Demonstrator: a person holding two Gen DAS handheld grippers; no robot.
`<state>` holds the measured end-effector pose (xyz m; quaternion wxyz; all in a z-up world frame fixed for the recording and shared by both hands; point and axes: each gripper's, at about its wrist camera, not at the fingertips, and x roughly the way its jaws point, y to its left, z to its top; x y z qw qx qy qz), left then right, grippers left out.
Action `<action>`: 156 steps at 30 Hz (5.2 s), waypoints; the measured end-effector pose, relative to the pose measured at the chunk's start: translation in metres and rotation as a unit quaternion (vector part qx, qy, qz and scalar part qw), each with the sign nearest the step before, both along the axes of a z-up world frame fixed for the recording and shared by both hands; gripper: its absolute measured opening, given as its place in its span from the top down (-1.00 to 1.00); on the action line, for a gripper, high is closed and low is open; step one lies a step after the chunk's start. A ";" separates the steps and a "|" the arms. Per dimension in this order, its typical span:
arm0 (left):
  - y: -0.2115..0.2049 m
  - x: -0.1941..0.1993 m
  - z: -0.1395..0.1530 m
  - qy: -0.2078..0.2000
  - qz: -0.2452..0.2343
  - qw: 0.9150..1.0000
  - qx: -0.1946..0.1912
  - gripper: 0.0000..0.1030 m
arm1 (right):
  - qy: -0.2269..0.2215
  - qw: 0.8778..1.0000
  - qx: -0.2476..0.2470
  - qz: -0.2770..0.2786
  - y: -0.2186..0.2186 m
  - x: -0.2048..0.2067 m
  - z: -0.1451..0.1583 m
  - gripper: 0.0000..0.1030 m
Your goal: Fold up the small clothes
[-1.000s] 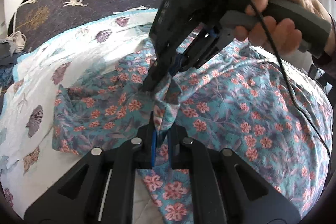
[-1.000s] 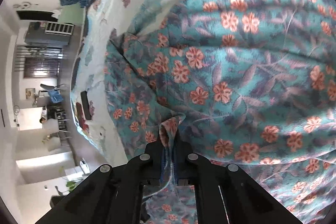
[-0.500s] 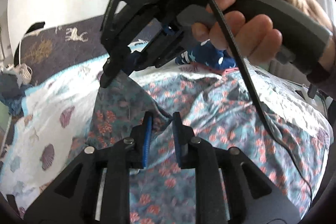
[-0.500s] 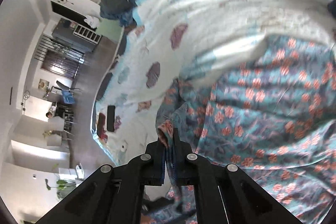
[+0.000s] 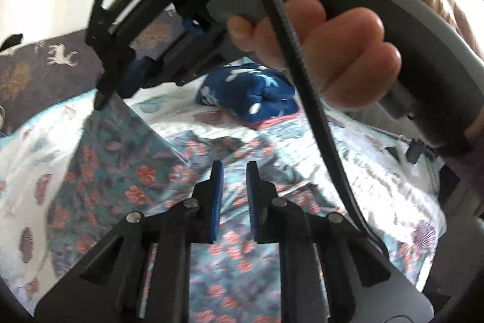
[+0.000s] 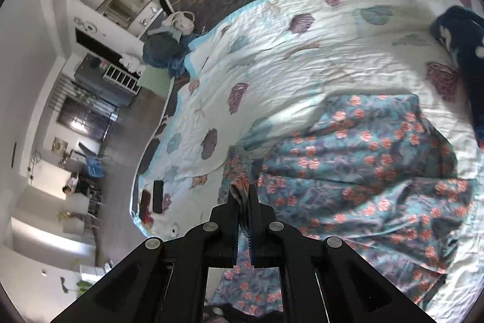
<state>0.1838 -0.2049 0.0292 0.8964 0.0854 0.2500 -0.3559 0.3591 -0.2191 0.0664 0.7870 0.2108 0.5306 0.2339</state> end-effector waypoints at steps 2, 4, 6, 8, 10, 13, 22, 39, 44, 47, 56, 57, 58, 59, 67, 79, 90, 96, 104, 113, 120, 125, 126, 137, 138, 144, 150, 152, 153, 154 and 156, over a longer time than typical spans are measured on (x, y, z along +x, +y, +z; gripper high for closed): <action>-0.010 -0.001 0.001 0.000 -0.008 1.000 -0.003 0.70 | 0.000 1.000 0.000 -0.006 -0.008 -0.002 -0.001 0.93; -0.019 -0.003 0.001 0.004 -0.018 1.000 -0.008 0.70 | -0.001 1.000 0.002 -0.013 -0.019 -0.004 0.000 0.93; -0.028 -0.003 0.003 0.008 -0.027 1.000 -0.013 0.70 | 0.000 1.000 0.001 -0.018 -0.026 -0.005 0.000 0.93; -0.038 -0.004 0.006 0.012 -0.035 0.999 -0.019 0.70 | -0.001 1.000 0.001 -0.024 -0.036 -0.006 0.001 0.93; -0.047 -0.006 0.007 0.021 -0.044 0.998 -0.026 0.70 | 0.002 1.000 -0.001 -0.027 -0.047 -0.008 0.002 0.93; -0.059 -0.007 0.009 0.032 -0.055 0.997 -0.031 0.70 | 0.009 0.999 -0.005 -0.032 -0.061 -0.010 0.000 0.93; -0.095 0.007 -0.010 0.085 -0.080 0.991 -0.061 0.70 | 0.050 0.997 -0.008 -0.053 -0.107 0.007 -0.038 0.93; -0.067 0.032 -0.056 0.213 -0.085 0.971 -0.068 0.19 | 0.113 0.985 0.001 -0.127 -0.211 0.034 -0.177 0.89; 0.005 0.050 -0.032 0.171 -0.032 0.981 -0.079 0.07 | 0.056 0.978 -0.114 -0.164 -0.216 0.017 -0.146 0.80; 0.064 0.073 -0.028 0.147 0.039 0.984 -0.089 -0.16 | 0.000 0.981 -0.093 -0.169 -0.211 0.000 -0.111 0.77; 0.192 0.174 -0.120 0.280 0.137 0.932 -0.186 -0.19 | -0.042 0.991 -0.123 -0.020 -0.109 -0.026 -0.122 0.06; 0.188 0.177 -0.129 0.285 0.143 0.931 -0.176 -0.19 | -0.032 0.992 -0.125 -0.019 -0.107 -0.024 -0.131 0.06; 0.188 0.177 -0.136 0.285 0.154 0.933 -0.155 -0.19 | -0.008 0.992 -0.127 -0.019 -0.107 -0.021 -0.148 0.06; 0.186 0.179 -0.147 0.286 0.166 0.935 -0.126 -0.17 | 0.013 0.991 -0.135 -0.020 -0.108 -0.019 -0.164 0.06; 0.196 0.152 -0.144 0.269 0.172 0.944 -0.083 -0.11 | 0.028 0.979 -0.199 -0.044 -0.152 -0.049 -0.185 0.13; 0.219 0.156 -0.159 0.300 0.157 0.930 -0.143 -0.24 | -0.060 0.962 -0.262 0.043 -0.057 -0.035 -0.075 -0.28; 0.236 0.147 -0.180 0.301 0.152 0.897 -0.285 0.05 | -0.139 0.796 -0.432 0.400 0.231 0.051 -0.086 -0.19; 0.235 0.147 -0.183 0.295 0.148 0.897 -0.292 0.05 | -0.077 0.669 -0.526 0.519 0.289 0.065 -0.166 0.37; 0.239 0.145 -0.186 0.296 0.142 0.893 -0.307 0.05 | -0.022 0.633 -0.537 0.557 0.302 0.075 -0.199 0.31; 0.244 0.143 -0.190 0.296 0.127 0.887 -0.330 0.19 | -0.022 0.672 -0.513 0.533 0.306 0.085 -0.183 0.95; 0.243 0.142 -0.187 0.288 0.112 0.890 -0.335 0.20 | 0.014 0.659 -0.494 0.568 0.306 0.074 -0.176 0.17; 0.242 0.142 -0.187 0.286 0.109 0.892 -0.332 0.20 | 0.004 0.607 -0.543 0.579 0.313 0.065 -0.194 -0.35; 0.242 0.142 -0.188 0.287 0.109 0.892 -0.332 0.20 | 0.002 0.600 -0.550 0.581 0.316 0.062 -0.197 0.06; 0.245 0.145 -0.192 0.286 0.103 0.892 -0.334 0.20 | 0.009 0.639 -0.539 0.549 0.313 0.079 -0.190 0.90; 0.245 0.145 -0.192 0.286 0.104 0.892 -0.334 0.20 | 0.007 0.643 -0.542 0.541 0.312 0.082 -0.188 0.90; 0.244 0.145 -0.192 0.287 0.102 0.892 -0.334 0.20 | 0.002 0.678 -0.547 0.491 0.308 0.106 -0.184 0.90; 0.248 0.148 -0.197 0.300 0.106 0.884 -0.342 0.20 | -0.017 0.708 -0.565 0.422 0.304 0.135 -0.174 0.81; 0.254 0.150 -0.201 0.307 0.110 0.876 -0.356 0.20 | -0.001 0.727 -0.528 0.439 0.301 0.130 -0.165 0.74; 0.256 0.150 -0.202 0.309 0.113 0.873 -0.361 0.20 | 0.015 0.734 -0.491 0.469 0.300 0.119 -0.161 0.63; 0.258 0.150 -0.203 0.311 0.119 0.871 -0.362 0.20 | 0.021 0.733 -0.474 0.486 0.299 0.110 -0.160 0.52; 0.258 0.149 -0.203 0.313 0.124 0.871 -0.358 0.20 | 0.030 0.732 -0.460 0.502 0.299 0.096 -0.161 0.48</action>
